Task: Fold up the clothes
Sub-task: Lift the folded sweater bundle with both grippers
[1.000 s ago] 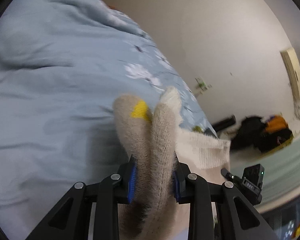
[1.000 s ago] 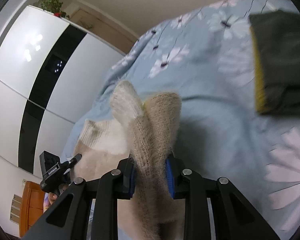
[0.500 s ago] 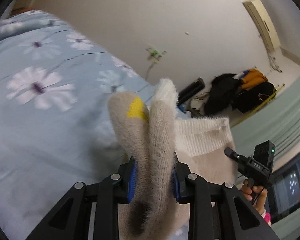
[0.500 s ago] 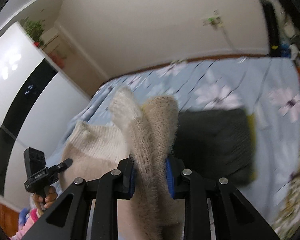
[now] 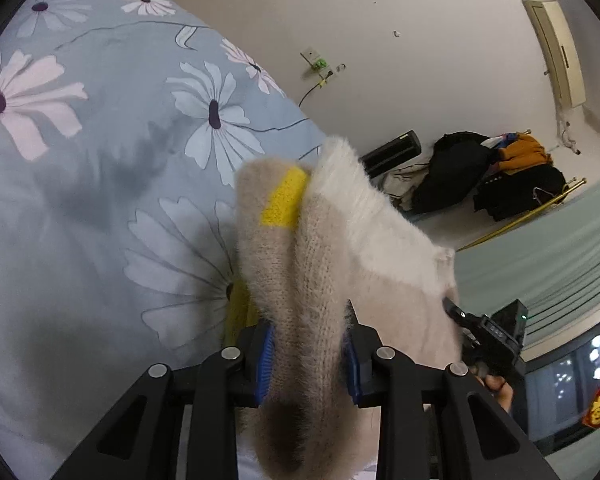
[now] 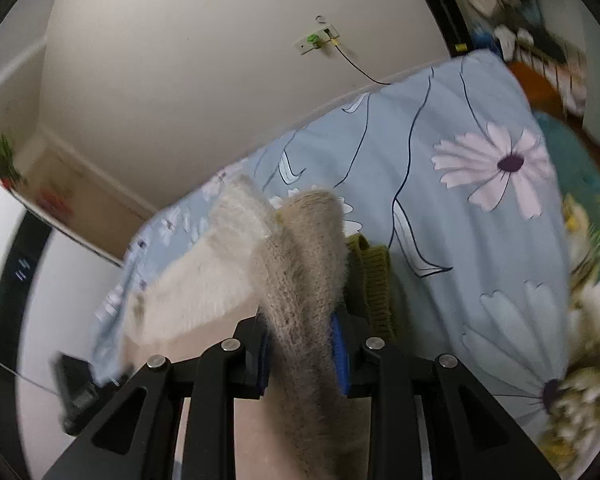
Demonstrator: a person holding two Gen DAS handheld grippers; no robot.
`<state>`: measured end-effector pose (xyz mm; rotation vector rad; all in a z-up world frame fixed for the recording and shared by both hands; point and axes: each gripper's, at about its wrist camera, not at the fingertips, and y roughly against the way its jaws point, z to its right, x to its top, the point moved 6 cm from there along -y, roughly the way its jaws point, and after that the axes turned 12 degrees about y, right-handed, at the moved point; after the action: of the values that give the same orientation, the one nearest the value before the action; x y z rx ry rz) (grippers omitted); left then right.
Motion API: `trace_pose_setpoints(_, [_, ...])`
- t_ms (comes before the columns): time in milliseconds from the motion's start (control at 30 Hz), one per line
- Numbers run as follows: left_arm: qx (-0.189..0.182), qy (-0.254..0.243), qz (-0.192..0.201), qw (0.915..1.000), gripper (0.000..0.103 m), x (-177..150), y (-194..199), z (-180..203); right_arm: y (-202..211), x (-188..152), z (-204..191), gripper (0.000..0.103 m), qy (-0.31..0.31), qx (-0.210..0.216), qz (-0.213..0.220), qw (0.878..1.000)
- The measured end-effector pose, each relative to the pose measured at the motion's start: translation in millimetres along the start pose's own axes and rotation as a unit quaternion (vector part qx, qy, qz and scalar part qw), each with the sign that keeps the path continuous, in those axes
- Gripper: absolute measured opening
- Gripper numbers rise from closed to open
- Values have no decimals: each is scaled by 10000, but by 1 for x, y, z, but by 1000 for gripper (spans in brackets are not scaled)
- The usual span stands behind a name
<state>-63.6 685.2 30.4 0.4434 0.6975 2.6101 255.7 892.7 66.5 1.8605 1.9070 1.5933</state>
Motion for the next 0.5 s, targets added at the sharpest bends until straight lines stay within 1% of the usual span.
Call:
trace_pose_setpoints(67, [-2, -57, 29, 10000, 31, -5, 5, 4, 1, 3, -1, 27, 89, -31, 11, 10000])
trace_pose_setpoints(133, [-14, -126, 63, 9999, 31, -9, 10, 10, -1, 14, -11, 27, 216, -160, -24, 9996])
trace_pose_setpoints(233, [223, -140, 56, 9996, 32, -8, 7, 10, -5, 15, -13, 27, 234, -283, -76, 9993])
trace_pose_setpoints(267, [230, -91, 45, 9997, 32, -8, 7, 10, -6, 13, -12, 28, 198, -289, -88, 9993])
trace_pose_setpoints(300, [259, -39, 27, 9997, 36, -7, 8, 9, -7, 11, -11, 30, 141, -278, -87, 9995])
trace_pose_setpoints(367, [319, 62, -7, 9995, 39, -5, 9, 8, -4, 8, -8, 38, -20, -226, -89, 9997])
trace_pose_setpoints(400, [368, 82, -9, 9993, 41, -6, 12, 7, -3, 8, -7, 39, -45, -240, -109, 9996])
trace_pose_setpoints(433, [426, 102, 13, 9990, 46, -5, 16, 7, 0, 8, -8, 39, -29, -284, -130, 9995])
trace_pose_setpoints(500, [485, 128, 75, 9987, 53, -3, 24, 8, 4, 9, -9, 40, 67, -448, -150, 9989])
